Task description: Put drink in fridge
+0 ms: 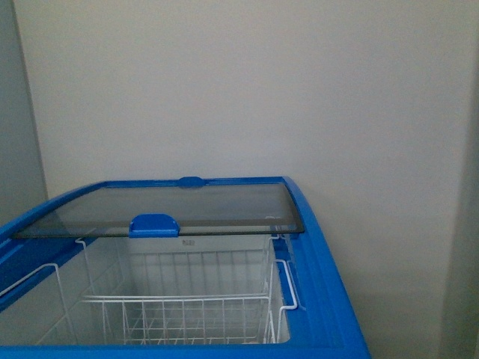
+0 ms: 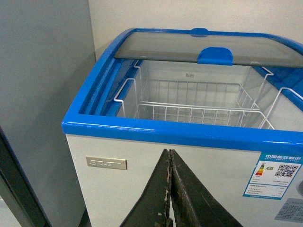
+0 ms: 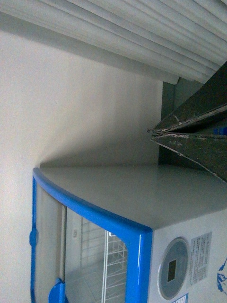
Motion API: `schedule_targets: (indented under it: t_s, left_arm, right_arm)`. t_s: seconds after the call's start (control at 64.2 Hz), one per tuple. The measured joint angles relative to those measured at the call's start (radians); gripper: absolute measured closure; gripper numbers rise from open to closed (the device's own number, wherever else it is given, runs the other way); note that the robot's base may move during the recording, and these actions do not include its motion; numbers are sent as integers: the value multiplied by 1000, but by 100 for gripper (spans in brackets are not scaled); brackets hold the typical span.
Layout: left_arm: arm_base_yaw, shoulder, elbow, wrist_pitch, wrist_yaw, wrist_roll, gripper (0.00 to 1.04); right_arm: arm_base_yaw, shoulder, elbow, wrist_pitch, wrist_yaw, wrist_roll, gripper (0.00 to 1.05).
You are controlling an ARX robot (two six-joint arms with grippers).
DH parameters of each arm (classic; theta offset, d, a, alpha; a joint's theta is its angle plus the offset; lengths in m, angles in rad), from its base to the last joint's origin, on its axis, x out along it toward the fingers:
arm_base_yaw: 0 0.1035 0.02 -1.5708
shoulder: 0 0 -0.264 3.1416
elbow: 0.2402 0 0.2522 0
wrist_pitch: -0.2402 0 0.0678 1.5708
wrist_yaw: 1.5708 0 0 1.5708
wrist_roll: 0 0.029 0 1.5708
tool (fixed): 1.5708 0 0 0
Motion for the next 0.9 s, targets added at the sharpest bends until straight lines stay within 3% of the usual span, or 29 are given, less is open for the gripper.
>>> schedule_targets:
  t_s: [0.592,0.779,0.904]
  left_arm:
    - [0,0,0,0,0,-1,101]
    - [0,0,0,0,-1,0,57]
    - [0,0,0,0,-1,0,38]
  right_arm:
    - [0,-57,-51,5,0,0,100]
    - [0,-57,-51,5,0,0,57]
    - [0,-57,-51,5,0,0,38]
